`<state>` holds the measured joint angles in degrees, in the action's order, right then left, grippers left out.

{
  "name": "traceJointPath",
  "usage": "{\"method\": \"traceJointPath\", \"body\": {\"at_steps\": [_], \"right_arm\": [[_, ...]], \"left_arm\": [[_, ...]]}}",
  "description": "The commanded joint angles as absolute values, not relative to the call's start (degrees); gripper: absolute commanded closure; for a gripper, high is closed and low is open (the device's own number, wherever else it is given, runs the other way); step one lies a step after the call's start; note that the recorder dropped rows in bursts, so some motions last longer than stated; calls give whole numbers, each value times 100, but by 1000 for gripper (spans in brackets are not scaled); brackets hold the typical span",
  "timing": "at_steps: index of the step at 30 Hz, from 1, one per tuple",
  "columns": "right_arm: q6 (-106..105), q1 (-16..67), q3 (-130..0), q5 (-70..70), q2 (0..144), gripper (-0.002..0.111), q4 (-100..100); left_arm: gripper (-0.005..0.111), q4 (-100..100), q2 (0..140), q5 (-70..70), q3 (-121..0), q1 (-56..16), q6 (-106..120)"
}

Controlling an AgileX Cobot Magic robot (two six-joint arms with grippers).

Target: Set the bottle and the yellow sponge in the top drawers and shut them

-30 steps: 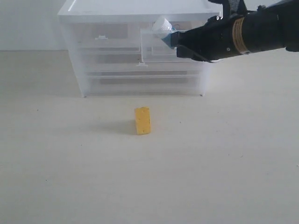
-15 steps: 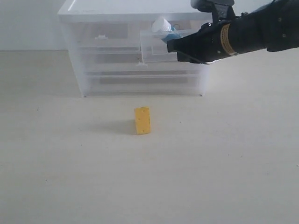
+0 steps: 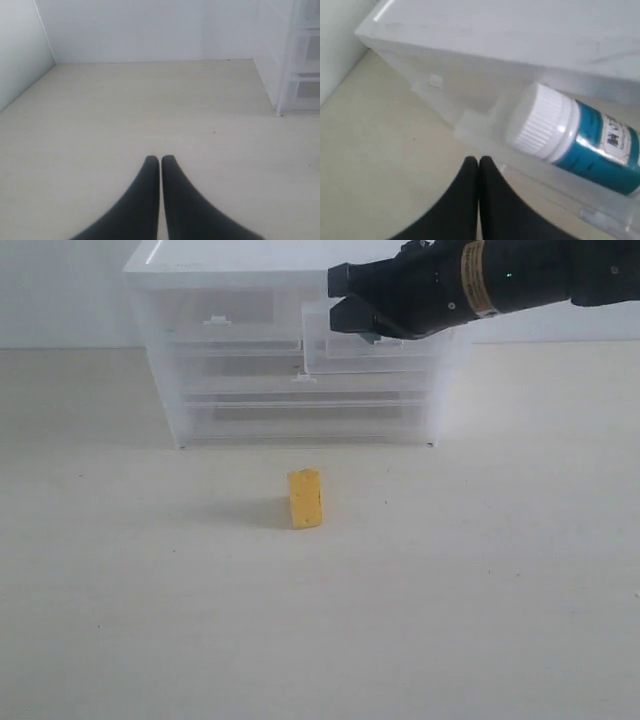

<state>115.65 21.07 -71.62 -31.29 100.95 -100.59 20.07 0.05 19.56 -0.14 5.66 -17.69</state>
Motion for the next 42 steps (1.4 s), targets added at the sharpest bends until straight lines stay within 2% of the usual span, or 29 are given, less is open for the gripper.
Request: {"method": "traceJointPath", "body": {"at_steps": [1, 4, 8, 13, 19, 22, 23, 26, 27, 31, 36, 42], "right_arm": [[11308, 2051, -7153, -2523, 9475, 108, -9995], [11266, 2051, -7153, -1875, 9396, 108, -9995], [11079, 2051, -7153, -2053, 9769, 108, -9995], [10448, 2051, -7129, -1632, 9856, 108, -9995], [9903, 2051, -7039, -2270, 9846, 108, -9995], [9587, 1905, -6976, -2441, 9739, 94, -9995], [9619, 1808, -6976, -2593, 9648, 84, -9995], [9948, 1433, -6976, -2899, 9322, 44, -9995], [10038, 1288, -6976, -2898, 9208, 40, -9995], [10073, 692, -6976, -2979, 9033, 52, -9995], [10326, 13, -6976, -4381, 9613, 42, -9995], [9278, -104, -6976, -4821, 10348, 42, -9995]], "left_arm": [[103, 2036, 0, 1930, 0, 535, -1752], [103, 2036, 0, 1930, 0, 535, -1752], [103, 2036, 0, 1930, 0, 535, -1752], [103, 2036, 0, 1930, 0, 535, -1752], [103, 2036, 0, 1930, 0, 535, -1752], [103, 2036, 0, 1930, 0, 535, -1752], [103, 2036, 0, 1930, 0, 535, -1752], [103, 2036, 0, 1930, 0, 535, -1752], [103, 2036, 0, 1930, 0, 535, -1752], [103, 2036, 0, 1930, 0, 535, -1752], [103, 2036, 0, 1930, 0, 535, -1752], [103, 2036, 0, 1930, 0, 535, -1752]]}}
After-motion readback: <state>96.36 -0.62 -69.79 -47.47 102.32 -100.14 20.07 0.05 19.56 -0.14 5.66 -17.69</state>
